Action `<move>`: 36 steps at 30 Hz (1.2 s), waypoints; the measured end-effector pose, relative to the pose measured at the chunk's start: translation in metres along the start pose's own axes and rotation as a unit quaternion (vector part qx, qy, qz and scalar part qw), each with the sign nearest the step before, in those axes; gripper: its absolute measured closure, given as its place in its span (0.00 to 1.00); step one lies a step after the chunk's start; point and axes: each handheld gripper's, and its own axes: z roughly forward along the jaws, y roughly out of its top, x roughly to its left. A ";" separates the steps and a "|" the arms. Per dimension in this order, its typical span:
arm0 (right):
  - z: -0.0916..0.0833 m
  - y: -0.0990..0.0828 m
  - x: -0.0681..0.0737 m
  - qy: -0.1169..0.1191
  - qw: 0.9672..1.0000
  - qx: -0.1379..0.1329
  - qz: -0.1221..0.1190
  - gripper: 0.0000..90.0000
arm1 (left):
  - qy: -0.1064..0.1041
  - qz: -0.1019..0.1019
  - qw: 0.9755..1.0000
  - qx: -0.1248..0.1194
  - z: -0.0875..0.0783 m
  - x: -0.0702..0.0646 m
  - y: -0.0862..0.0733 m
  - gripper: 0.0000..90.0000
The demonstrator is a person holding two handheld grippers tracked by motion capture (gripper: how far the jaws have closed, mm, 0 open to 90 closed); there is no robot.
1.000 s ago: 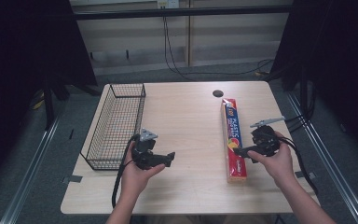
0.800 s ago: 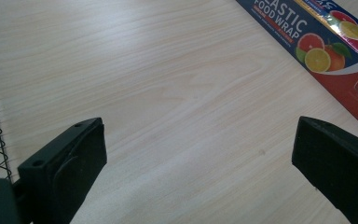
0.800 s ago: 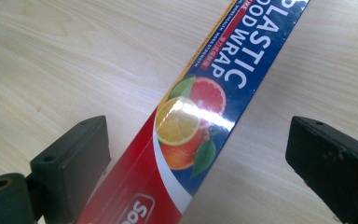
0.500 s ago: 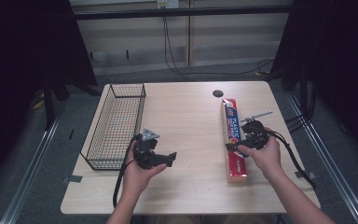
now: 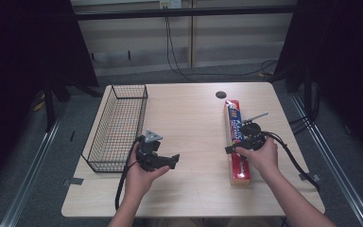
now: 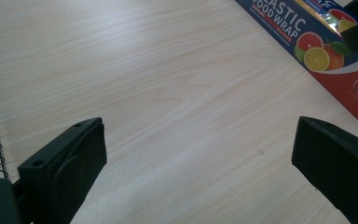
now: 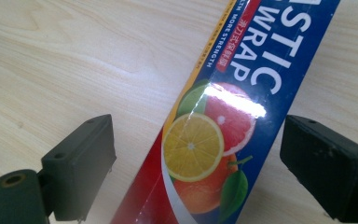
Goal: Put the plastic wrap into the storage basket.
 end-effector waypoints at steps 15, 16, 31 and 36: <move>0.009 -0.001 0.003 -0.028 0.999 0.039 0.016 0.25 | 0.000 0.000 1.000 0.000 0.001 -0.001 0.000 0.04; 0.010 -0.002 0.002 -0.026 0.999 0.037 0.019 0.26 | 0.000 0.000 1.000 0.000 0.001 -0.001 0.000 0.04; 0.020 -0.002 0.004 -0.036 0.996 0.055 0.052 0.29 | -0.001 0.005 1.000 0.004 0.002 -0.002 0.000 0.04; 0.019 -0.001 0.004 -0.041 0.996 0.063 0.056 0.33 | 0.002 0.004 1.000 0.006 0.003 -0.003 0.000 0.04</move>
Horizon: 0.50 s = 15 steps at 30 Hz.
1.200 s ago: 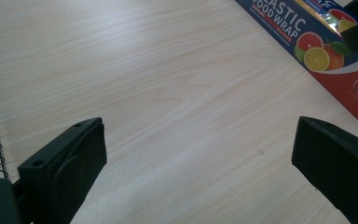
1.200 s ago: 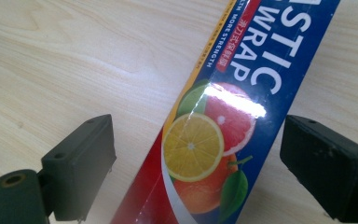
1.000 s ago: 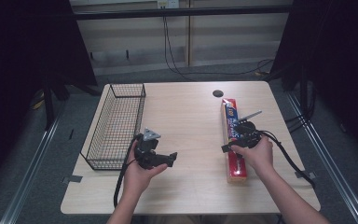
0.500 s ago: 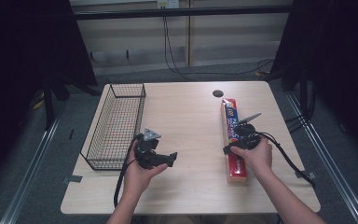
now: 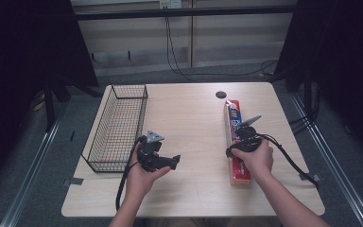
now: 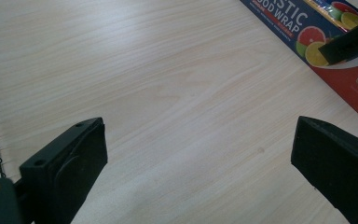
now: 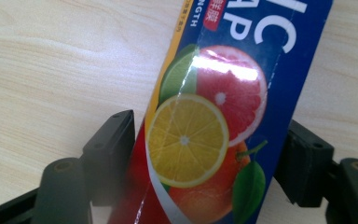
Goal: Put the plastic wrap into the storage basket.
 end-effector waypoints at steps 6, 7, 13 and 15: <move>-0.007 -0.003 -0.005 0.006 0.999 -0.022 0.024 0.49 | -0.001 -0.001 1.000 -0.003 0.000 -0.002 0.001 0.04; -0.007 -0.003 -0.004 0.001 1.000 -0.019 0.011 0.49 | -0.002 0.003 1.000 -0.002 -0.001 -0.002 0.001 0.04; -0.014 -0.003 -0.009 0.017 0.999 -0.020 -0.019 0.49 | -0.003 0.001 1.000 -0.002 -0.001 -0.001 0.001 0.04; -0.018 -0.003 -0.012 0.018 0.999 -0.023 -0.034 0.49 | -0.003 0.001 1.000 -0.001 -0.001 -0.001 0.001 0.04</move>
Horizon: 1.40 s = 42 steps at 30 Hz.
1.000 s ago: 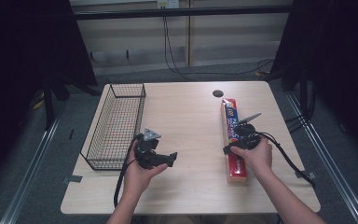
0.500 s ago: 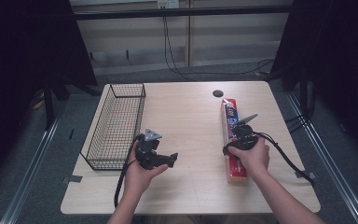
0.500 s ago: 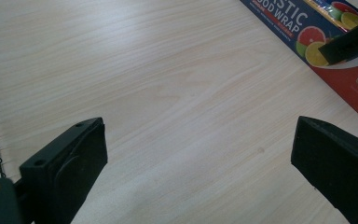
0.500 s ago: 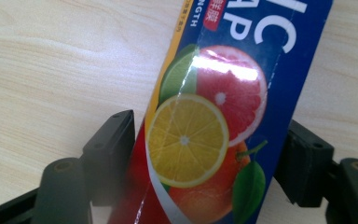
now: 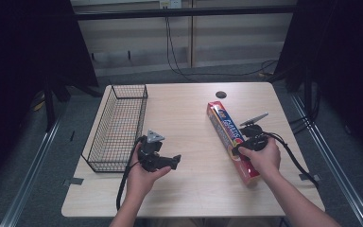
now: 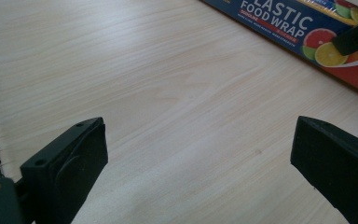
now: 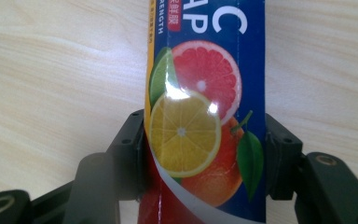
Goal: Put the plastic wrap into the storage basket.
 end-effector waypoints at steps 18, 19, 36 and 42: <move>-0.028 0.002 -0.004 0.034 0.997 -0.043 -0.055 0.50 | -0.003 0.002 1.000 0.008 0.004 -0.007 0.002 0.04; -0.027 0.002 -0.004 0.033 0.997 -0.044 -0.062 0.50 | -0.002 0.000 1.000 0.009 0.005 -0.008 0.002 0.04; -0.003 -0.011 -0.006 0.022 0.997 0.003 -0.078 0.48 | -0.006 0.001 1.000 0.012 0.008 -0.009 -0.001 0.04; 0.003 -0.010 -0.005 0.018 0.996 0.029 -0.077 0.47 | -0.003 0.002 1.000 0.013 0.009 -0.008 -0.002 0.04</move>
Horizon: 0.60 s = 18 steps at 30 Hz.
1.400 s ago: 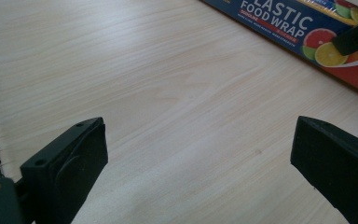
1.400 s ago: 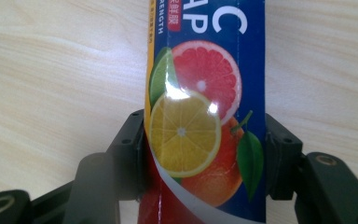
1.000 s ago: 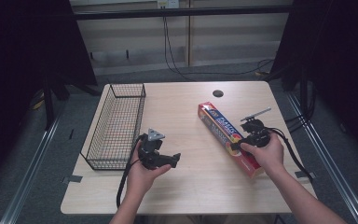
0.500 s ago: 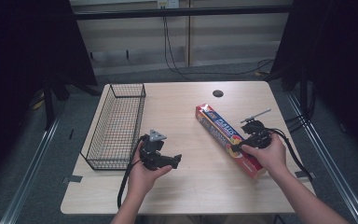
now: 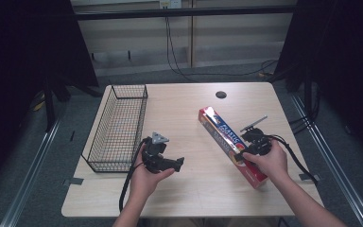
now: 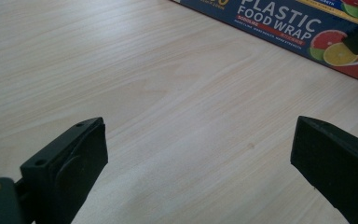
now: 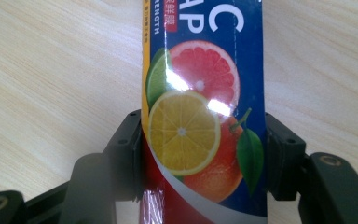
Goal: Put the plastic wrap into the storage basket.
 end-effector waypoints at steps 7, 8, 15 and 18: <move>0.001 0.007 0.002 -0.006 1.000 0.028 0.004 0.45 | -0.002 0.001 1.000 0.001 0.000 -0.001 0.000 0.04; 0.001 0.008 0.002 -0.005 0.999 0.033 0.002 0.45 | -0.003 0.001 1.000 0.001 -0.001 0.000 0.000 0.04; 0.002 0.015 0.004 -0.013 0.998 0.065 -0.007 0.50 | -0.003 0.002 1.000 0.001 -0.003 0.001 0.002 0.04; 0.000 0.014 -0.001 0.005 0.998 0.064 -0.014 0.50 | -0.001 0.002 1.000 -0.002 -0.005 0.001 0.003 0.04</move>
